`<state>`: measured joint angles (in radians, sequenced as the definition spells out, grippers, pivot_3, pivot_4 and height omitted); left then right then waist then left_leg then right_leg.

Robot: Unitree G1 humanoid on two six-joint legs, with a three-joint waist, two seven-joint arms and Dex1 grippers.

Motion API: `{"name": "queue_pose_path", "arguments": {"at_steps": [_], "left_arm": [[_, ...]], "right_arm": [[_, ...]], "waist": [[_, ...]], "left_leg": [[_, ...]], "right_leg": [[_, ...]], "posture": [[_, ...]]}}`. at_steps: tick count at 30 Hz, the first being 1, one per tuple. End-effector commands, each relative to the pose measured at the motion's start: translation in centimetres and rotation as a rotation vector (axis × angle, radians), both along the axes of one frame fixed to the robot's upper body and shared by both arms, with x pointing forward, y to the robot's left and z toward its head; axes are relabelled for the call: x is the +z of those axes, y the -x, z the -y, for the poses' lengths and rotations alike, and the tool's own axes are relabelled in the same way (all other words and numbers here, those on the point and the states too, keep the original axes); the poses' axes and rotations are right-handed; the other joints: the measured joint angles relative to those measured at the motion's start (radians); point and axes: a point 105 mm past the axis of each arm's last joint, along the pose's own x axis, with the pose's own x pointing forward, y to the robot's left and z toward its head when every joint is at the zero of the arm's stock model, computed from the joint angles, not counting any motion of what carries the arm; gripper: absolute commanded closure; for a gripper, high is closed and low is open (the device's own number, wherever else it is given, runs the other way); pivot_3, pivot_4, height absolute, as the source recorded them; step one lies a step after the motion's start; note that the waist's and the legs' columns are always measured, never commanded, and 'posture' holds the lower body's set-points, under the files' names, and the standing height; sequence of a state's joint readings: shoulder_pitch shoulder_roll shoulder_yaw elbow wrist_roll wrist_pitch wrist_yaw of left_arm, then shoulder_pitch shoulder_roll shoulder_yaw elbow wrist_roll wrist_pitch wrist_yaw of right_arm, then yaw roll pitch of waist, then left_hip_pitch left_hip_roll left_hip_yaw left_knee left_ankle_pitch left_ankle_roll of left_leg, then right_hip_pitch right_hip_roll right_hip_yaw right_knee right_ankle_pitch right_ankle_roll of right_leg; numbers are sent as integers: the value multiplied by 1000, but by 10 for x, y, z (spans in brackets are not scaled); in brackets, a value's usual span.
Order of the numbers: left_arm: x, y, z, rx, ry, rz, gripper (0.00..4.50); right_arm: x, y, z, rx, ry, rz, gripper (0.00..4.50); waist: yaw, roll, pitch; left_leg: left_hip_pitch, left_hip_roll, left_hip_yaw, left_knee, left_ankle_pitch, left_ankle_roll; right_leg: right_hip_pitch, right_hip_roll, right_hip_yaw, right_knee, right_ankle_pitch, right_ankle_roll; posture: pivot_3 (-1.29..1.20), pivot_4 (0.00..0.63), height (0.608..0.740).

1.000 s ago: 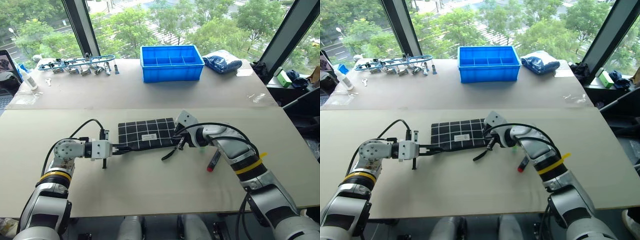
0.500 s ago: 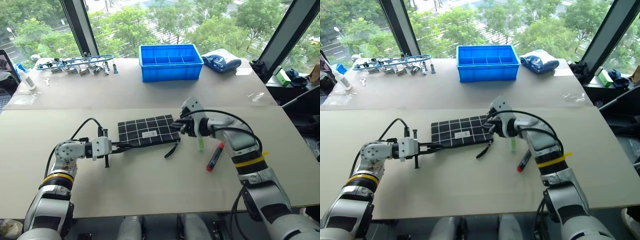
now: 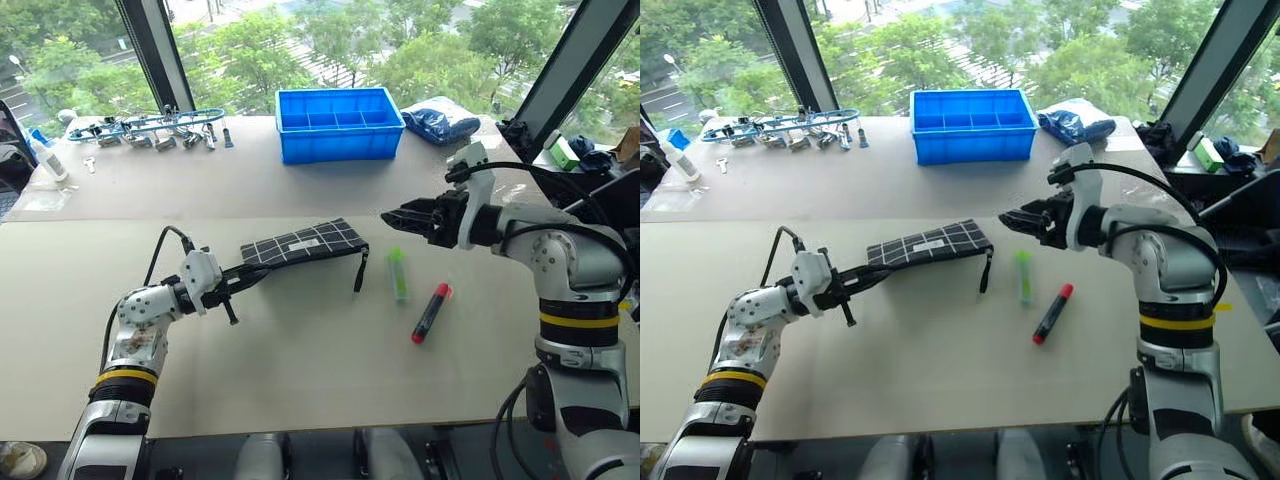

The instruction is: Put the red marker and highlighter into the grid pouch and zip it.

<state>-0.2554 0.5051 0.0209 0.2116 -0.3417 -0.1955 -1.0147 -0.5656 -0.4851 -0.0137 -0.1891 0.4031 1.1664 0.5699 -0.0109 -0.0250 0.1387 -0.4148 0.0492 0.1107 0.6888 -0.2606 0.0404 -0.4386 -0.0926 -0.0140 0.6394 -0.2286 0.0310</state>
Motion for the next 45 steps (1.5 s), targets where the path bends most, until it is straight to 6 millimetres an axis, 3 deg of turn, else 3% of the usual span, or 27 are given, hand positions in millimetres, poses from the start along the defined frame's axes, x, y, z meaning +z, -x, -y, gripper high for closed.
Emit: {"name": "queue_pose_path", "arguments": {"at_steps": [1,7,15,29,32,39,45], "left_arm": [[21,-5,-5,42,19,59,4500],[29,-9,-4,68,76,51,4500],[31,-10,0,61,92,43,4500],[27,-9,4,46,92,26,4500],[27,-9,6,47,98,25,4500],[26,-8,7,51,109,21,4500],[26,-10,8,54,114,23,4500]], "right_arm": [[23,2,-2,3,-7,85,1406],[17,2,-13,29,16,82,1406],[0,-22,-21,-4,85,108,1406],[-1,-43,-39,6,49,134,1406],[1,-44,-41,9,43,154,2127],[1,-45,-46,30,30,172,4486],[4,-39,-51,76,25,176,4486]], "waist": [[2,0,0],[-1,0,0],[-1,0,0],[-2,0,0],[-1,0,0],[-2,0,0],[-2,0,0]], "left_leg": [[0,0,0,1,0,0],[0,0,-1,1,0,1],[0,0,-1,2,0,1],[0,1,0,3,0,0],[0,1,0,3,0,0],[0,1,0,3,0,0],[0,1,0,3,0,0]], "right_leg": [[0,0,0,0,0,0],[1,1,0,0,0,0],[1,1,0,0,0,0],[1,1,0,1,0,0],[1,1,0,1,0,0],[1,1,0,1,0,0],[1,1,0,1,0,0]], "posture": [[0,150,740],[0,150,740],[0,150,740],[0,150,740],[0,150,740],[0,150,740],[0,150,740]]}}
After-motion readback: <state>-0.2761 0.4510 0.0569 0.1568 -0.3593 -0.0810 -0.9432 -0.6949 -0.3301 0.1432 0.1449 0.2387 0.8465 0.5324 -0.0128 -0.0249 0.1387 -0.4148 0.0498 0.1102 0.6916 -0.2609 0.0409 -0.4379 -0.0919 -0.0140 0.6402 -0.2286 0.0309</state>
